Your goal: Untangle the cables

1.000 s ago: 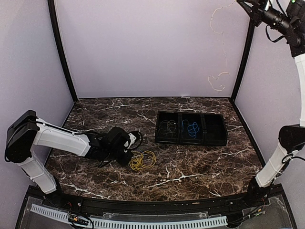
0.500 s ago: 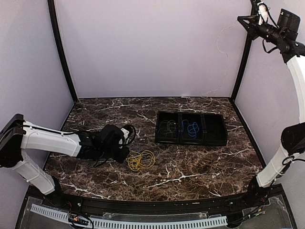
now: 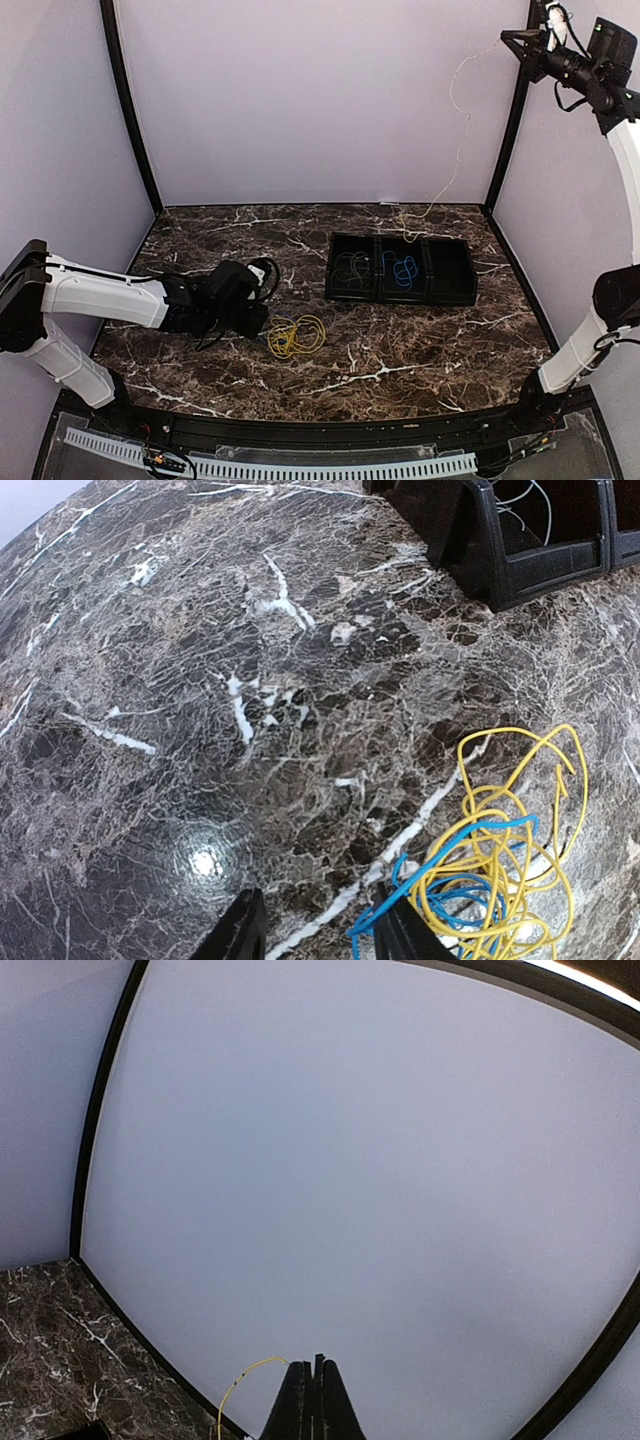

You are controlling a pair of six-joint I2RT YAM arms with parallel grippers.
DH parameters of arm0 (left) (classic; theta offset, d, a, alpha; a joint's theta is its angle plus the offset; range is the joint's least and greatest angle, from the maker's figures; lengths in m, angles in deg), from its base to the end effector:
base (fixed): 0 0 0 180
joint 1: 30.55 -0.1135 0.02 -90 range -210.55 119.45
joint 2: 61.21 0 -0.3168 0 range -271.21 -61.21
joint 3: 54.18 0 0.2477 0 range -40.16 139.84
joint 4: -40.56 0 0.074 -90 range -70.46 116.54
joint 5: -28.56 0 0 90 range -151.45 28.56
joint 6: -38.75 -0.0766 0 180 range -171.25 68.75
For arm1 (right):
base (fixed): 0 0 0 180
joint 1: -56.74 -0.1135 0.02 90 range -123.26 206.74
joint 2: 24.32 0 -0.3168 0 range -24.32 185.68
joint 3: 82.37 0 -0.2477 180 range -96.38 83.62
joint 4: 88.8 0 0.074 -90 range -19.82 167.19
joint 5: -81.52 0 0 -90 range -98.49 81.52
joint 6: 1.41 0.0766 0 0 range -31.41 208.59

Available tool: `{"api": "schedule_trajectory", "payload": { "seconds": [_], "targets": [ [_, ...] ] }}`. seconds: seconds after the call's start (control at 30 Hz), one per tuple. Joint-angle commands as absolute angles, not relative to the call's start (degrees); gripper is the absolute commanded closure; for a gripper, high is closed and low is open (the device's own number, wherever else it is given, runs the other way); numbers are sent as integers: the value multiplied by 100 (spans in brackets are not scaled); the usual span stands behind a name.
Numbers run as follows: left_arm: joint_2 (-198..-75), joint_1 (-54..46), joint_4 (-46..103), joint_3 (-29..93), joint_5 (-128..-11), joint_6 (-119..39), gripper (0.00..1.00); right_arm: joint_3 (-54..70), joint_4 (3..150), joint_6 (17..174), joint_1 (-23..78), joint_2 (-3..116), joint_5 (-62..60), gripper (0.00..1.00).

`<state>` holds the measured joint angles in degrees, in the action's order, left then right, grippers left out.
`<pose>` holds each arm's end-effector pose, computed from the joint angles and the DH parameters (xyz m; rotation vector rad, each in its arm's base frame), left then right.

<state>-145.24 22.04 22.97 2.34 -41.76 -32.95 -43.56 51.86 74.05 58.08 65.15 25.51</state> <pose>0.2088 -0.2305 0.2107 0.5218 2.2519 -0.2267 0.3058 0.0357 0.6542 -0.6417 1.2377 0.1707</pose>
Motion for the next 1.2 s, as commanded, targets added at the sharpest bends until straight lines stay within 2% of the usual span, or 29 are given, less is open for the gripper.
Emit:
{"api": "schedule_trajectory", "payload": {
  "seconds": [0.0,0.13,0.53,0.97,1.17],
  "targets": [
    [-14462,2170,2072,323,-3824,-3187,61,-4139,5272,7338,5823,6214,2652,100],
    [-14483,2181,2017,370,-3766,-3188,61,-3687,5253,7209,5831,5985,2540,100],
    [-14300,2173,2017,221,-3617,-3160,61,-1263,5594,7190,5841,5061,2744,100],
    [-14416,2174,2003,395,-3746,-3217,61,-2526,5686,7208,5850,5587,2214,100],
    [-14386,2174,1954,455,-3731,-3241,61,-3484,5642,7409,5845,5924,2383,100]
  ]
}}
